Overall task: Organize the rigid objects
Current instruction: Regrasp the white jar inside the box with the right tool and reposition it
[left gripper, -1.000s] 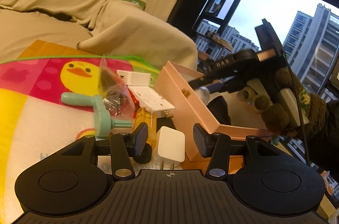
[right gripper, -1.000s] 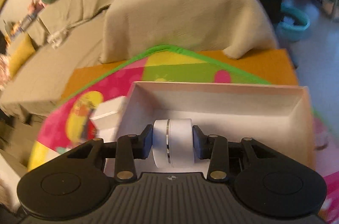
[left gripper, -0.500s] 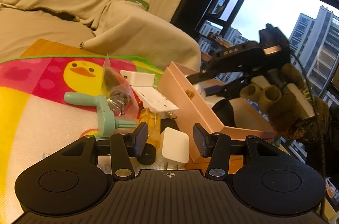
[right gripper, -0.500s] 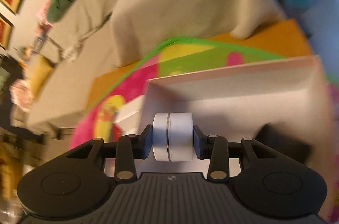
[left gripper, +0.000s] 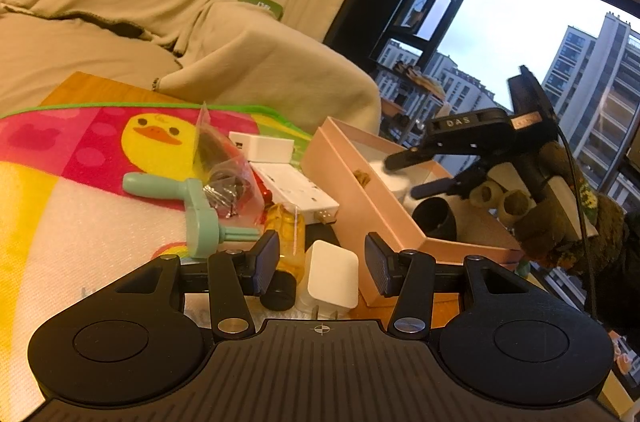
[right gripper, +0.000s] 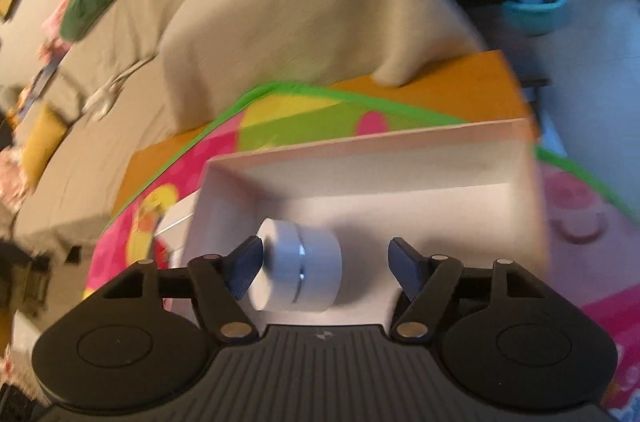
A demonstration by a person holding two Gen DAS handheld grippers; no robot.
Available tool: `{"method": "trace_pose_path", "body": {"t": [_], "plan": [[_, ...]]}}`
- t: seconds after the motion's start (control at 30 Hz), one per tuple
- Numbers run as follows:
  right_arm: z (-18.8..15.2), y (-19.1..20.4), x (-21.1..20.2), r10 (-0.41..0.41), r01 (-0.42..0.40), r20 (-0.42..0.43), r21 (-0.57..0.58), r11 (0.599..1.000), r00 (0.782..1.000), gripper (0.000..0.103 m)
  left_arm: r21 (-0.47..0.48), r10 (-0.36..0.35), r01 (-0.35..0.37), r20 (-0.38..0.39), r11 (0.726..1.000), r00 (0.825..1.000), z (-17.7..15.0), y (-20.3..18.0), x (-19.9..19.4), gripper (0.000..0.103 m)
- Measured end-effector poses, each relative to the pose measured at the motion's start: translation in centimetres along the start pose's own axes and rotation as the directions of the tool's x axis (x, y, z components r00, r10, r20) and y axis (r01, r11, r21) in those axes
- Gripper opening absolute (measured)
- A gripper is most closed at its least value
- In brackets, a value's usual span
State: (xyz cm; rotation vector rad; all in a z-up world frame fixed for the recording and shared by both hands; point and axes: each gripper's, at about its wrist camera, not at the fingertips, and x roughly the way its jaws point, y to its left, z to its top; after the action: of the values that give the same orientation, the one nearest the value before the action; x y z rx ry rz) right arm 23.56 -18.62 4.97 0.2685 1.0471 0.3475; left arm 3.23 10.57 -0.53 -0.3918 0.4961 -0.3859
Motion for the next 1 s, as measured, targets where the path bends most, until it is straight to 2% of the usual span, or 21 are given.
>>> {"method": "trace_pose_path", "body": {"t": [0.1,0.2,0.3,0.4,0.47,0.53,0.6,0.63,0.73,0.77,0.87,0.93,1.0], "plan": [[-0.4,0.1,-1.3,-0.040,0.043,0.052,-0.062,0.997,0.998,0.062,-0.006,0.004,-0.004,-0.007,1.000,1.000,0.0,0.1,0.1,0.052],[-1.5,0.6,-3.3,-0.076,0.089,0.129,-0.101,0.991,0.989,0.062,0.007,0.015,-0.015,-0.010,1.000,1.000,-0.1,-0.1,0.2,0.052],[-3.7,1.6,-5.4,-0.110,0.150,0.213,-0.185,0.971,0.971,0.063,0.053,0.047,-0.045,-0.033,0.998,0.998,-0.1,-0.9,0.7,0.052],[-6.6,2.7,-7.2,-0.131,0.214,0.299,-0.265,0.940,0.945,0.071,0.158,0.116,-0.106,-0.056,0.982,0.992,-0.3,-2.5,1.2,0.052],[-8.7,3.4,-8.5,-0.150,0.278,0.379,-0.310,0.909,0.913,0.076,0.258,0.177,-0.154,-0.065,0.954,0.982,-0.6,-4.0,1.7,0.054],[-10.5,4.0,-9.3,-0.149,0.330,0.450,-0.358,0.873,0.881,0.082,0.325,0.211,-0.177,-0.073,0.929,0.975,-0.7,-5.2,2.2,0.061],[-12.1,4.6,-9.9,-0.125,0.350,0.482,-0.412,0.841,0.867,0.083,0.334,0.225,-0.181,-0.099,0.925,0.969,-0.5,-5.5,2.7,0.070],[-12.9,4.9,-10.0,-0.108,0.354,0.490,-0.443,0.823,0.865,0.083,0.333,0.238,-0.188,-0.117,0.924,0.964,-0.3,-5.5,3.2,0.074],[-14.7,5.7,-10.1,-0.073,0.341,0.482,-0.495,0.799,0.873,0.083,0.275,0.243,-0.187,-0.185,0.943,0.952,0.2,-4.2,4.8,0.072],[-15.3,5.8,-10.2,-0.065,0.334,0.477,-0.505,0.796,0.876,0.083,0.254,0.227,-0.180,-0.171,0.950,0.959,0.4,-3.8,4.8,0.071],[-17.3,5.8,-10.7,-0.049,0.336,0.491,-0.517,0.787,0.870,0.083,0.209,0.213,-0.172,-0.187,0.962,0.959,0.6,-3.4,4.4,0.069],[-18.8,5.5,-11.1,-0.040,0.341,0.502,-0.523,0.781,0.864,0.083,0.216,0.196,-0.153,-0.197,0.964,0.961,0.0,-3.6,3.6,0.069],[-20.0,5.2,-11.2,-0.031,0.332,0.496,-0.531,0.779,0.868,0.083,0.251,0.180,-0.123,-0.221,0.960,0.959,-0.8,-4.4,2.7,0.068]]}}
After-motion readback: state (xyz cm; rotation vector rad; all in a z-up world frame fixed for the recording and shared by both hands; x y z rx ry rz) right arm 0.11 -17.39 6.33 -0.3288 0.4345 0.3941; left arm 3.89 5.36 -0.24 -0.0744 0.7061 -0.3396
